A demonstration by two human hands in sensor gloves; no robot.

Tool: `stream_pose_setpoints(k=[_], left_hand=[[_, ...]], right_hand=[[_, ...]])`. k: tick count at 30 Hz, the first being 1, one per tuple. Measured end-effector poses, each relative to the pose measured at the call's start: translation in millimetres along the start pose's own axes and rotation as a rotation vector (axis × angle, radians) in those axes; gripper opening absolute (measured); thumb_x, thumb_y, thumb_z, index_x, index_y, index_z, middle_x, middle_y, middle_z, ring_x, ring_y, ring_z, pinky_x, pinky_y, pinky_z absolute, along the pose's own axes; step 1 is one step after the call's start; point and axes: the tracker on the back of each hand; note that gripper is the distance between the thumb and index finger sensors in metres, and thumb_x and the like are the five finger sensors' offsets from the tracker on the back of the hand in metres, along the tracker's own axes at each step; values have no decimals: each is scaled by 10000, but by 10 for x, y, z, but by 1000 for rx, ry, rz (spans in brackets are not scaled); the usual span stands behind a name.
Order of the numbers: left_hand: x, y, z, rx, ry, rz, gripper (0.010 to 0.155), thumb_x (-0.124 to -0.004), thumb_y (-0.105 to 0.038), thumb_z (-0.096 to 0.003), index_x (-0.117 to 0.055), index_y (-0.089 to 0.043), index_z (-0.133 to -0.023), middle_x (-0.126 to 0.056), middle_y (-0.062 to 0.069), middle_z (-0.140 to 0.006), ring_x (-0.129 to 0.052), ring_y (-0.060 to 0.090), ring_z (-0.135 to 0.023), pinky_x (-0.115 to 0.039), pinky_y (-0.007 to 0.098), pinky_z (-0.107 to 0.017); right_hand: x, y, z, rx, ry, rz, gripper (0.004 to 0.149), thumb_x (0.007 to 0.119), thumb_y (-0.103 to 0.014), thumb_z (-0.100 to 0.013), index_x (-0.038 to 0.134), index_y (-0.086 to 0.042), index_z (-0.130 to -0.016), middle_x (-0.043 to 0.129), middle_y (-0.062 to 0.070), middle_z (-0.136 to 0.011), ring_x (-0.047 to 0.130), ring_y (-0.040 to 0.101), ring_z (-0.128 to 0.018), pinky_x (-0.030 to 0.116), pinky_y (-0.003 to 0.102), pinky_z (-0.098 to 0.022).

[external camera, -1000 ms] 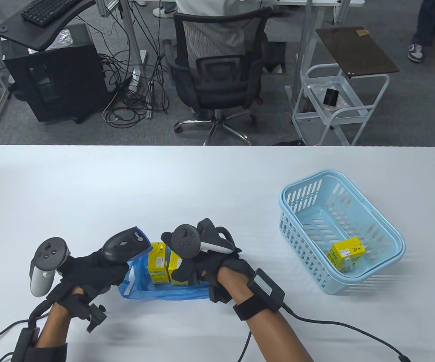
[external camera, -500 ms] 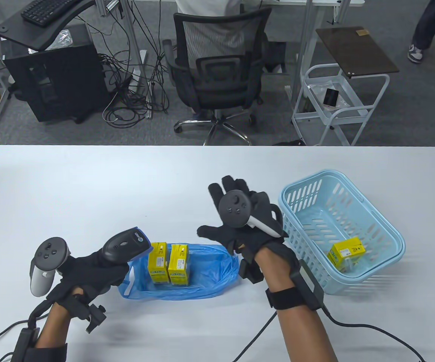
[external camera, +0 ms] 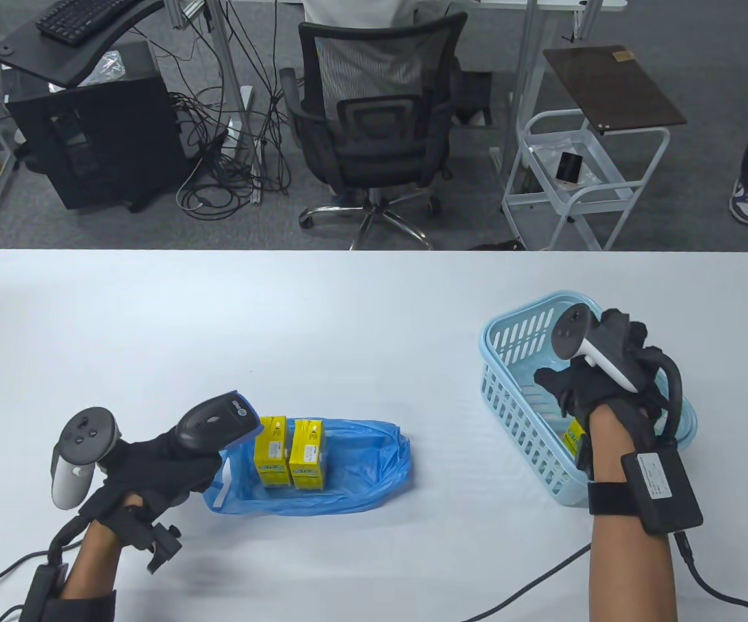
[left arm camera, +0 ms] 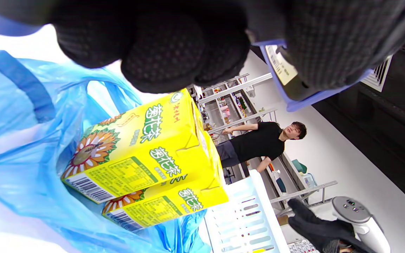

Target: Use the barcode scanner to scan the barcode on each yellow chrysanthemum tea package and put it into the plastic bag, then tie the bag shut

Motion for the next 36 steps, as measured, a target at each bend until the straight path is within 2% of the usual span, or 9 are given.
stream_pose_setpoints(k=[2, 4, 7, 16, 21, 22, 32, 36], left_hand=[[5, 1, 2, -1, -3, 4, 724, -877, -558, -396, -591, -273, -998, -953, -102, -694, -1038, 209, -467, -872, 437, -435], [5, 0, 3, -2, -5, 5, 730, -878, -557, -396, -583, -272, -1000, -953, -103, -694, -1038, 209, -468, -872, 437, -435], [6, 0, 2, -1, -5, 5, 742, -877, -558, -398, -563, -274, -1007, -954, -103, -694, -1039, 209, -467, -872, 436, -434], [26, -2, 11, -5, -27, -1, 738, -878, -559, -396, -571, -279, -1006, -958, -103, -688, -1046, 204, -458, -877, 432, -428], [17, 1, 12, -3, -21, -4, 736, -878, -559, -396, -574, -279, -1005, -958, -102, -689, -1046, 205, -460, -876, 433, -430], [17, 2, 12, -3, -22, -5, 734, -877, -560, -396, -574, -283, -1005, -956, -104, -691, -1045, 204, -461, -876, 432, -431], [12, 7, 14, 2, -25, -12, 734, -877, -559, -396, -576, -279, -1004, -954, -103, -694, -1042, 207, -468, -873, 434, -435], [15, 5, 13, -2, -27, -12, 732, -876, -560, -395, -579, -281, -1003, -953, -105, -695, -1041, 208, -469, -872, 434, -436]], right_hand=[[75, 95, -52, 51, -97, -10, 927, 687, -671, -349, 186, -270, -1019, 118, 149, -1112, 260, 497, -1034, 373, 651, -751], [129, 137, -97, 72, -130, -3, 893, 701, -656, -352, 229, -296, -1018, 216, 162, -1117, 414, 483, -1030, 468, 624, -743], [204, 144, -158, 74, -140, 15, 868, 726, -641, -350, 268, -321, -1014, 310, 154, -1118, 532, 444, -1013, 549, 589, -731], [443, 154, -367, 146, -327, 93, 864, 784, -613, -342, 311, -336, -1010, 340, 157, -1113, 583, 453, -992, 588, 587, -710], [511, 151, -441, 155, -381, 105, 804, 840, -571, -326, 485, -290, -990, 582, 128, -1061, 761, 394, -923, 693, 550, -665], [526, 156, -458, 162, -397, 102, 804, 852, -561, -323, 495, -281, -988, 581, 131, -1056, 769, 389, -916, 699, 545, -660], [586, 138, -517, 192, -412, 158, 873, 906, -556, -286, 497, -236, -987, 675, 127, -994, 856, 380, -832, 718, 553, -645], [520, 178, -486, 187, -392, 122, 816, 874, -587, -308, 521, -279, -976, 695, 144, -972, 865, 382, -798, 711, 555, -642]])
Point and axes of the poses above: the tracker on the back of each hand, its own y axis roughly to the little-finger side, its own z axis roughly from the fingertips to the wrist, x = y × z
